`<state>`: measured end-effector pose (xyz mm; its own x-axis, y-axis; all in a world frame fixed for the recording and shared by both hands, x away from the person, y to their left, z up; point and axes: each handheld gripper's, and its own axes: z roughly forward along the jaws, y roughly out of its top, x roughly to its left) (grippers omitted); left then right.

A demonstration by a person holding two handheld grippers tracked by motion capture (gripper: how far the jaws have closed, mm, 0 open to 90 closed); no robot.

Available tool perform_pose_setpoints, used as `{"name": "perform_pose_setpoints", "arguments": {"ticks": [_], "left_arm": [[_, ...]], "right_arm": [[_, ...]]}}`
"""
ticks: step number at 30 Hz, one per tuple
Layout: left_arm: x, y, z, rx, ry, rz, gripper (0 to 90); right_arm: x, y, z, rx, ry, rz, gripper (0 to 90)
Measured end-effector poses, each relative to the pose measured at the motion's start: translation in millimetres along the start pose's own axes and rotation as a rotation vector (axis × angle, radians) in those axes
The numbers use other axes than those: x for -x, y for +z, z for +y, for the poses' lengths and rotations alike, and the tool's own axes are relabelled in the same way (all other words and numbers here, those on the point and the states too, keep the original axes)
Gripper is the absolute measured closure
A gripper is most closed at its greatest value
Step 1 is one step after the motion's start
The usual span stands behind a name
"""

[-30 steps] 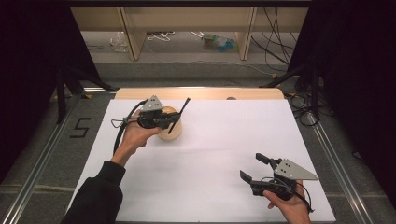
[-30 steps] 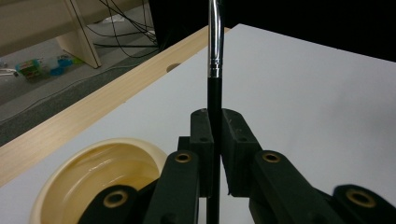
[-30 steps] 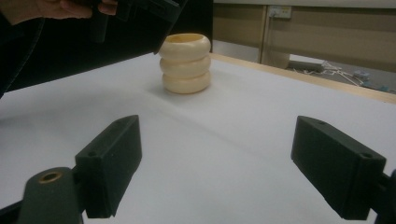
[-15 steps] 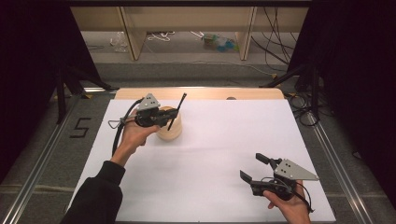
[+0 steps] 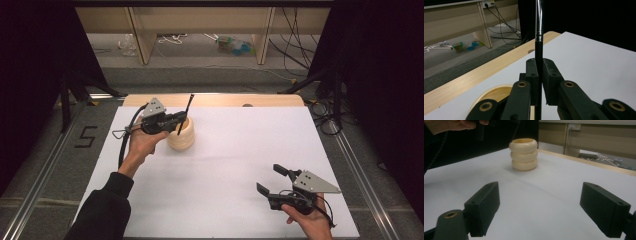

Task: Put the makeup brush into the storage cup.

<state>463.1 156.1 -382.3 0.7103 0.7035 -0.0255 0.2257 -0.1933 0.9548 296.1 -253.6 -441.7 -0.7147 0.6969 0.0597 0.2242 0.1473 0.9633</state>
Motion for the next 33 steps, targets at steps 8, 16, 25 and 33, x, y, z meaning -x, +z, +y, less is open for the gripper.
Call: {"name": "perform_pose_setpoints", "arguments": {"ticks": [8,16,25,33], "left_arm": [[-6.2,-5.4,1.6,0.056,-0.032,0.038,83.4],[-9.9,-4.7,-0.2,0.074,-0.05,0.055,83.4],[-16.7,-2.7,-3.1,0.093,-0.064,0.076,83.4],[-21.2,2.3,-6.6,0.104,-0.068,0.085,83.4]], "right_arm": [[0.1,-1.0,0.5,-0.001,-0.004,-0.002,17.3],[0.1,-0.6,0.4,-0.007,0.004,-0.002,17.4],[0.3,-0.1,0.3,0.0,-0.002,-0.002,17.3],[0.1,-0.7,0.4,-0.008,0.002,-0.002,17.3]]}}
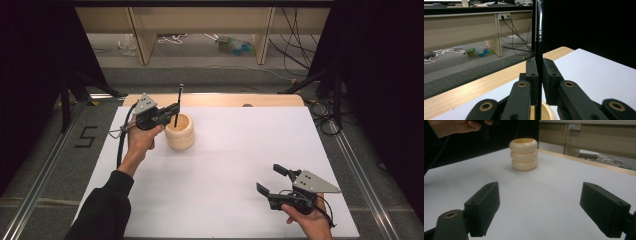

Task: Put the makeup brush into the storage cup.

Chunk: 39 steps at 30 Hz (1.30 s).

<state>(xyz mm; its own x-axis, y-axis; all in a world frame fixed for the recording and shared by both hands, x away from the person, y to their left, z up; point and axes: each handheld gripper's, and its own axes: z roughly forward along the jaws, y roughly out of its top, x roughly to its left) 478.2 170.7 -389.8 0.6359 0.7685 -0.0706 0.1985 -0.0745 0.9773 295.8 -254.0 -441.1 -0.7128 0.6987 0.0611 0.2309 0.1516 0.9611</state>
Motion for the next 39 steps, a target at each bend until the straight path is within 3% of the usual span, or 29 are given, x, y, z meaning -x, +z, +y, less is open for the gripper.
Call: {"name": "perform_pose_setpoints", "arguments": {"ticks": [12,39], "left_arm": [[-4.5,1.1,-1.6,0.028,-0.015,0.008,83.4],[-9.9,11.1,-16.1,0.018,-0.023,0.024,83.4]], "right_arm": [[0.4,-0.5,0.0,-0.008,-0.009,-0.004,17.3],[0.4,0.5,-0.4,-0.004,-0.009,-0.001,17.3]]}}
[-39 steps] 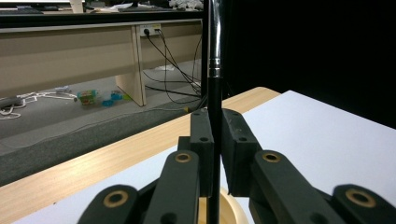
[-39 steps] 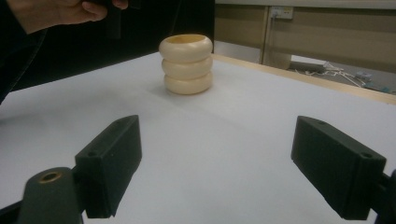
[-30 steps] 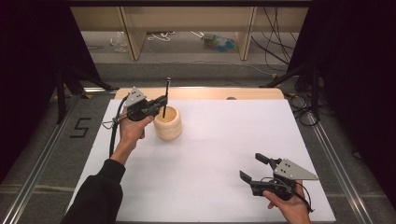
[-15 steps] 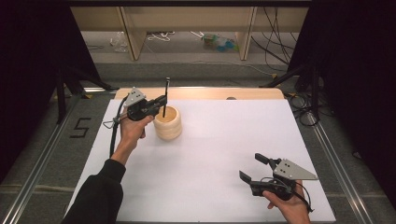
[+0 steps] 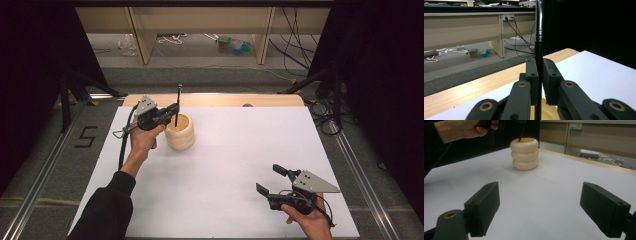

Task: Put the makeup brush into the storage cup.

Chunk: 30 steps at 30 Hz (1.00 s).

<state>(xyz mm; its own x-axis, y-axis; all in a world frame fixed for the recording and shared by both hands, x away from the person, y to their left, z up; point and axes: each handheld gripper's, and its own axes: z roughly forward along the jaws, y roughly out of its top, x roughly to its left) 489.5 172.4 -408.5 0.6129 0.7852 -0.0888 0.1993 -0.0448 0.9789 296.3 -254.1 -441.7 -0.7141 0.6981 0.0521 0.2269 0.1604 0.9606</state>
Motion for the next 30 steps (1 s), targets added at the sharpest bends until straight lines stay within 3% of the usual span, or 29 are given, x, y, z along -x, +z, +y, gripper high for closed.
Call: {"name": "perform_pose_setpoints", "arguments": {"ticks": [30], "left_arm": [[0.3,5.2,-16.8,-0.011,0.014,0.021,83.4]], "right_arm": [[-0.7,0.3,0.4,0.011,0.004,0.015,17.4]]}}
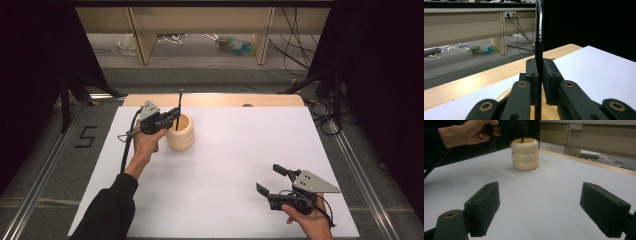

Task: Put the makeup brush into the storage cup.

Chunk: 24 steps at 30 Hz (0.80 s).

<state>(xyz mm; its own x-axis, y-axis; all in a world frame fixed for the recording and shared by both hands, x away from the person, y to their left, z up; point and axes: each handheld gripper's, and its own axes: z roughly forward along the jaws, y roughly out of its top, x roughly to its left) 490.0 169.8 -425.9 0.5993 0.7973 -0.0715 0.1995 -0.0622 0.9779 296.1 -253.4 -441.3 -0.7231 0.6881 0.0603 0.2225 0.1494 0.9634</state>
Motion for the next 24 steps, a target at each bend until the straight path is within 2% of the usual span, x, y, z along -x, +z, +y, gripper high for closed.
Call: {"name": "perform_pose_setpoints", "arguments": {"ticks": [2,9,11,14,24], "left_arm": [[0.2,0.6,-1.7,0.001,-0.01,-0.001,83.4],[-0.7,1.4,-4.7,-0.003,-0.005,0.006,83.4],[-0.7,1.8,-5.7,-0.001,-0.017,0.005,83.4],[-1.0,2.0,-6.6,-0.007,-0.002,0.009,83.4],[-1.2,3.4,-10.2,-0.014,-0.003,0.011,83.3]], "right_arm": [[-0.1,0.0,0.0,0.001,-0.001,0.002,17.3],[-0.1,-0.5,0.2,-0.006,-0.005,-0.003,17.3],[-0.2,-0.6,0.3,-0.007,-0.005,-0.004,17.3],[-0.2,-0.2,0.1,-0.003,-0.003,-0.002,17.4],[-0.3,-0.4,0.2,-0.005,-0.003,-0.002,17.4]]}}
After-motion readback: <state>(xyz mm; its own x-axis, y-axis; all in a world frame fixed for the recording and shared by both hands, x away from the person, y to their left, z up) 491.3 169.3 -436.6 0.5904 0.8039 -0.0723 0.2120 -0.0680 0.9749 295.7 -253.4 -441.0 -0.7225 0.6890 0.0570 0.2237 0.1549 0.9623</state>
